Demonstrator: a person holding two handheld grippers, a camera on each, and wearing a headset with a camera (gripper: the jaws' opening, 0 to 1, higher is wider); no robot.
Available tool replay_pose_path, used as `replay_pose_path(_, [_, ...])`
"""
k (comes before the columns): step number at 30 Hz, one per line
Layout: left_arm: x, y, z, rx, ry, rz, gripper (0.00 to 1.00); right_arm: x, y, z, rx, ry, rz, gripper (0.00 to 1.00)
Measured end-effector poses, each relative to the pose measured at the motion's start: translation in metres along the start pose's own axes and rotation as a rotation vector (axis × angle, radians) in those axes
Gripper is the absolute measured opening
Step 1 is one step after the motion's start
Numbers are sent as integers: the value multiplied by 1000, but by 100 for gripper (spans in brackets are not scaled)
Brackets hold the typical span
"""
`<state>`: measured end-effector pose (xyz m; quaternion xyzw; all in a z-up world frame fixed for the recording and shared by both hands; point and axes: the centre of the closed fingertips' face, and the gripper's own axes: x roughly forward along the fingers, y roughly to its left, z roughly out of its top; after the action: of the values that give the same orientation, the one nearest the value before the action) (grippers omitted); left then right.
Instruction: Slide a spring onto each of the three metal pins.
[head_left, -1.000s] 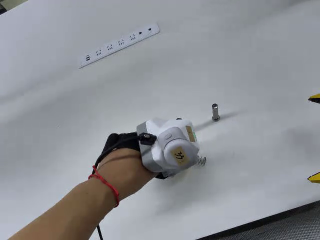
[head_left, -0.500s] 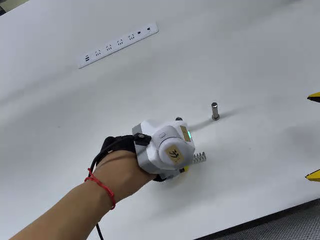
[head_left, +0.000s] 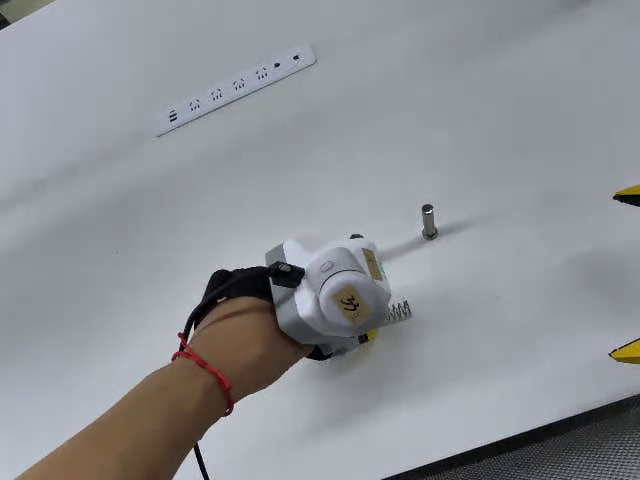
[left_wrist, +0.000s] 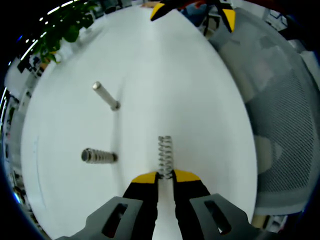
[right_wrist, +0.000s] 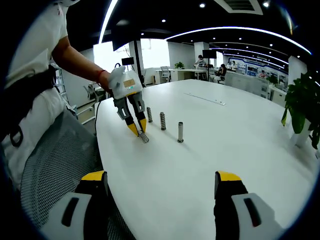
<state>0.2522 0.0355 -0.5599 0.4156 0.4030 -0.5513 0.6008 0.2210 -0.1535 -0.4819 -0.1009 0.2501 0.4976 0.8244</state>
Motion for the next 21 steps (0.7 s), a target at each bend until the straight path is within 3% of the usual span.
replay_pose_path(21, [-9, -10, 10, -78, -95, 0, 10, 12, 11, 6, -17, 13, 37, 88])
